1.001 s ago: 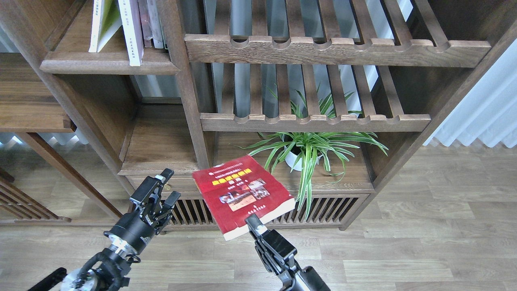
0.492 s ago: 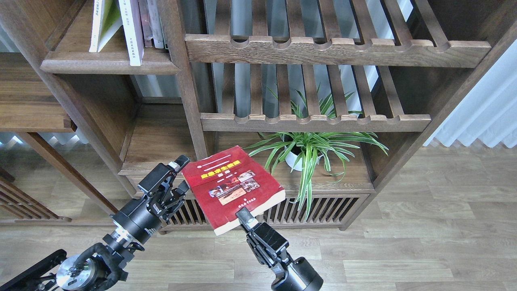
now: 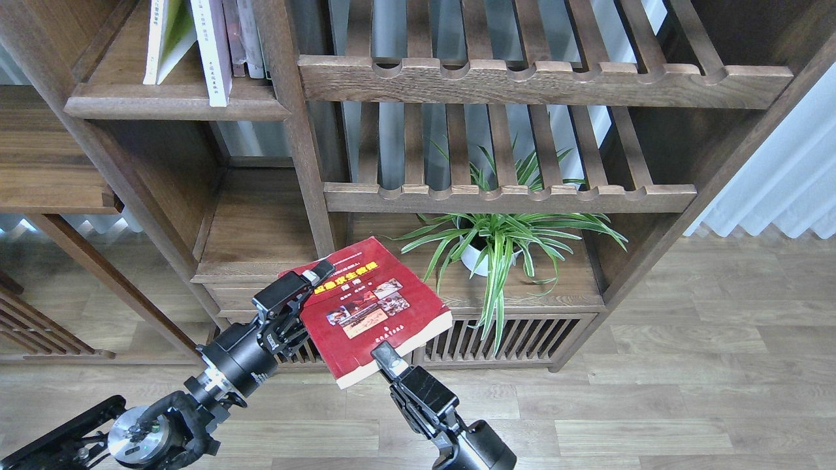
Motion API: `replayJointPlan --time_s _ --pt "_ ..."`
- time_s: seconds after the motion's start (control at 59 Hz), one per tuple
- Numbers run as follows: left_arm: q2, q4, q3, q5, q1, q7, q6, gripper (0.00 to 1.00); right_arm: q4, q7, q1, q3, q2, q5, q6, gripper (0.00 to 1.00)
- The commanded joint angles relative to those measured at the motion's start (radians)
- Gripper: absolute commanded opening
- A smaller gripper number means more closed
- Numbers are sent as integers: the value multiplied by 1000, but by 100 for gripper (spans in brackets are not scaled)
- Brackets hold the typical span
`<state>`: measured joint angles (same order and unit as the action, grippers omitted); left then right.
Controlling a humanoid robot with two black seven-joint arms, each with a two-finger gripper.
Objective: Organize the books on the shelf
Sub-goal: 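Grasp the red book's edge with the left gripper and release right, then lift the red book with the left gripper up to the upper shelf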
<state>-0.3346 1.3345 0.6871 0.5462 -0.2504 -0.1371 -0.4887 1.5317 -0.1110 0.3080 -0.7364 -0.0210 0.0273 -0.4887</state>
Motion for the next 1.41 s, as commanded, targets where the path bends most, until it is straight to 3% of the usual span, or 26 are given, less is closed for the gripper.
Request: replayJointPlan --time_s 0.0,0.322,0.339,0.441,0.509,0.543,0.611,0.645,1.069,1.17,1.255,1.391 --pt "2 0 -1 6 -1 4 0 8 1 1 0 2 1 0 0 4" --pt "-44 5 2 3 -7 -4 0 2 -8 -10 -15 -43 -14 10 0 11" --pt "-85 5 2 -6 -6 -4 0 2 -19 -10 -17 -70 -16 11 0 18" --pt "-130 8 17 -26 6 -4 0 2 -33 -9 -17 -109 -19 10 0 31" --pt "-146 8 35 -29 13 -4 0 2 -36 -9 -20 -124 -19 10 0 47" --pt "-153 8 48 -29 19 -4 0 1 -36 -9 -21 -133 -19 10 0 58" --pt "-165 8 80 -32 36 -6 0 1 -36 -9 -35 -161 -16 10 0 93" --pt "-167 8 91 -34 42 -7 0 1 -36 -10 -41 -173 -16 11 0 99" --pt "-169 48 127 -201 140 -13 0 0 -54 -13 -78 -275 -2 31 0 99" --pt "-166 48 209 -311 235 -15 0 0 -73 -13 -95 -279 0 46 0 99" --pt "-153 48 383 -468 365 -15 0 0 -103 -12 -118 -278 3 74 0 99" --pt "-144 48 546 -578 450 -15 0 0 -153 -12 -156 -275 13 80 0 99"
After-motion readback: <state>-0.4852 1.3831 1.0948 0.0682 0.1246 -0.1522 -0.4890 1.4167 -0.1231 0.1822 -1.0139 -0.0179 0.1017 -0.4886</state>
